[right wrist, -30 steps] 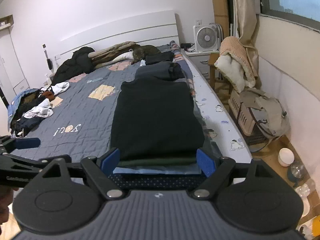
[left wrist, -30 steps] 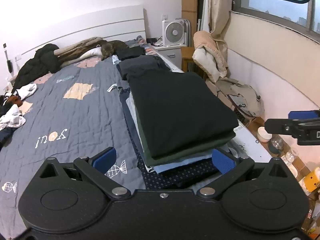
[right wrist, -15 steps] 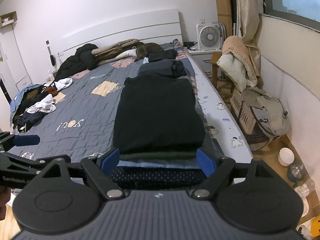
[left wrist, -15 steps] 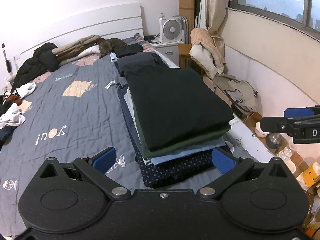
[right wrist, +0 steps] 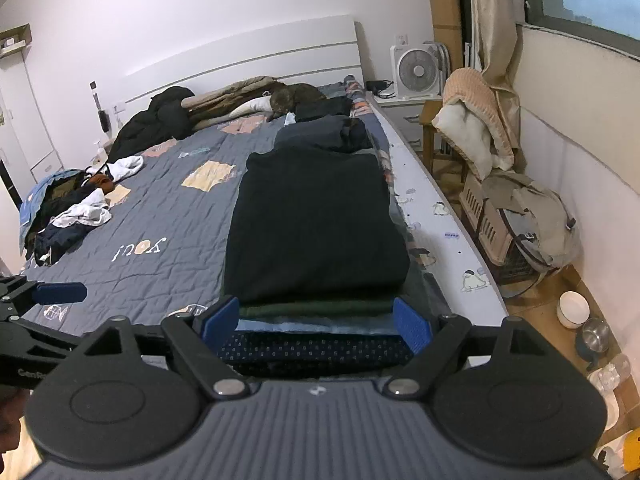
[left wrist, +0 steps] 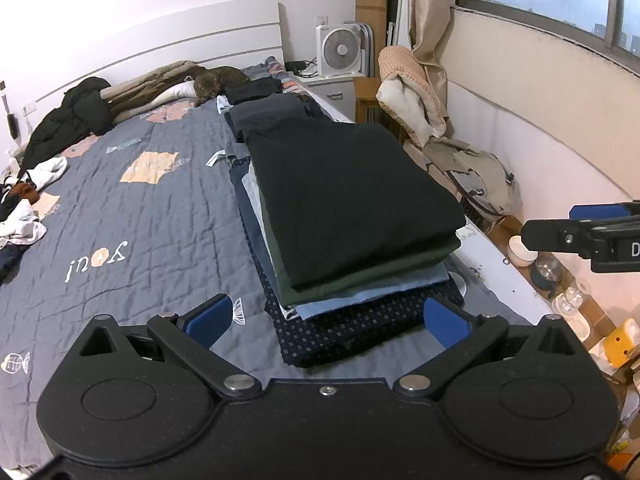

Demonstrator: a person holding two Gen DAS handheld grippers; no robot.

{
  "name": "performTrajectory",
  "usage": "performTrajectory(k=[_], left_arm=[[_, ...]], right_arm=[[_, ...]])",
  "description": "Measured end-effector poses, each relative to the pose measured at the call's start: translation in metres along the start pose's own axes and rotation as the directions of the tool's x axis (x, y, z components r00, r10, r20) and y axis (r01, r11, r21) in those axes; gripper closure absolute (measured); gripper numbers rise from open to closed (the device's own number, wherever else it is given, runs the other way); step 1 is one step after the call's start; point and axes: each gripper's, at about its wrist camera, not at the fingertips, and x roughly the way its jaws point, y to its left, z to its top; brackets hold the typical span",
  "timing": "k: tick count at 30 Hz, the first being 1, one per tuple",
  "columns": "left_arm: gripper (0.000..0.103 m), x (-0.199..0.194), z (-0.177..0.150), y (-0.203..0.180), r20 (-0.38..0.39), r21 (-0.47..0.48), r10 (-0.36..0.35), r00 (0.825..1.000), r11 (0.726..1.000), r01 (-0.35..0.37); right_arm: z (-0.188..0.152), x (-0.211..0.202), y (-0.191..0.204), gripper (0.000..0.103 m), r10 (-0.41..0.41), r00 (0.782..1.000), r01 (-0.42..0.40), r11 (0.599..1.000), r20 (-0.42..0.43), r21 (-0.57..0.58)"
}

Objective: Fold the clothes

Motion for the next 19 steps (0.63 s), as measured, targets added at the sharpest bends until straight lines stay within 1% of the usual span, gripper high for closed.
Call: performTrajectory(k=[11,19], left_arm=[[0.000,0.0032,0.0002,-0.0016,-0.002,-0.005,-0.017,1.000,1.000,0.017],[0.000,0.0010,-0.0003,-0.0035,0.018,0.003,-0.024,1.000,1.000,0.024]], right_arm=[[-0.0012,0.0021,0.0009,0.019,-0.001,1.000,0.001,1.000,-0.009,-0.010],[-0.0002,0.0055,0.0007,0.019,-0.007,1.000,0.007,1.000,-0.013,-0.009]])
